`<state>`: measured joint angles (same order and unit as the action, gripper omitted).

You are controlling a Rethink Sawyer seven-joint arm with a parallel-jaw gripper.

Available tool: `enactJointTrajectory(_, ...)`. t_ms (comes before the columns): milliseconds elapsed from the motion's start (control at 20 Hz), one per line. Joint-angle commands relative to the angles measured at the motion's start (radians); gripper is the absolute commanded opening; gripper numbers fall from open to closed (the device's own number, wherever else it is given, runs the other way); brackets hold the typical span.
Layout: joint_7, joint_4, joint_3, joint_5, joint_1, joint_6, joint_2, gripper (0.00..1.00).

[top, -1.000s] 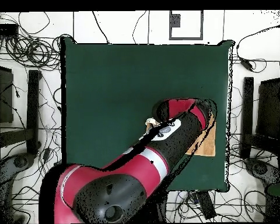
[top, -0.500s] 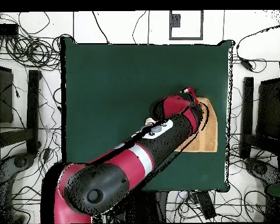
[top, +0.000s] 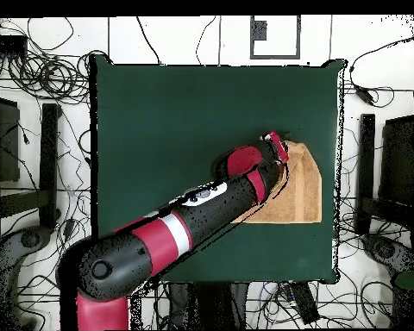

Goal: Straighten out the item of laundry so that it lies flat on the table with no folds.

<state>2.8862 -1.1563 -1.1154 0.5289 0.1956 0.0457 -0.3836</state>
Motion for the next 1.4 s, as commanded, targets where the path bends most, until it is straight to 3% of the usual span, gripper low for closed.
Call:
enactJointTrajectory(50,0.156,-0.063,0.094,0.062,0.036,0.131,0.02,1.0)
enactJointTrajectory(200,0.057,-0.074,0.243,0.0,0.008,0.352,0.135,1.0)
enactJointTrajectory(300,-0.08,-0.088,0.393,-0.063,-0.053,0.644,0.274,1.0)
enactJointTrajectory(450,-0.155,-0.077,0.439,-0.103,-0.088,0.83,0.361,1.0)
enactJointTrajectory(600,-0.164,0.001,0.3,-0.172,-0.048,0.802,0.329,1.0)
enactJointTrajectory(750,-0.06,0.067,0.116,-0.255,0.011,0.704,0.252,1.0)
enactJointTrajectory(900,-0.018,0.087,0.091,-0.302,0.028,0.746,0.254,1.0)
enactJointTrajectory(1100,0.062,0.074,0.124,-0.315,0.018,0.608,0.226,1.0)
enactJointTrajectory(1200,0.169,0.103,-0.046,-0.382,0.044,0.505,0.124,1.0)
enactJointTrajectory(1300,0.239,0.111,-0.132,-0.389,0.049,0.533,0.07,1.0)
enactJointTrajectory(1400,0.386,0.112,-0.243,-0.355,0.056,0.526,-0.031,1.0)
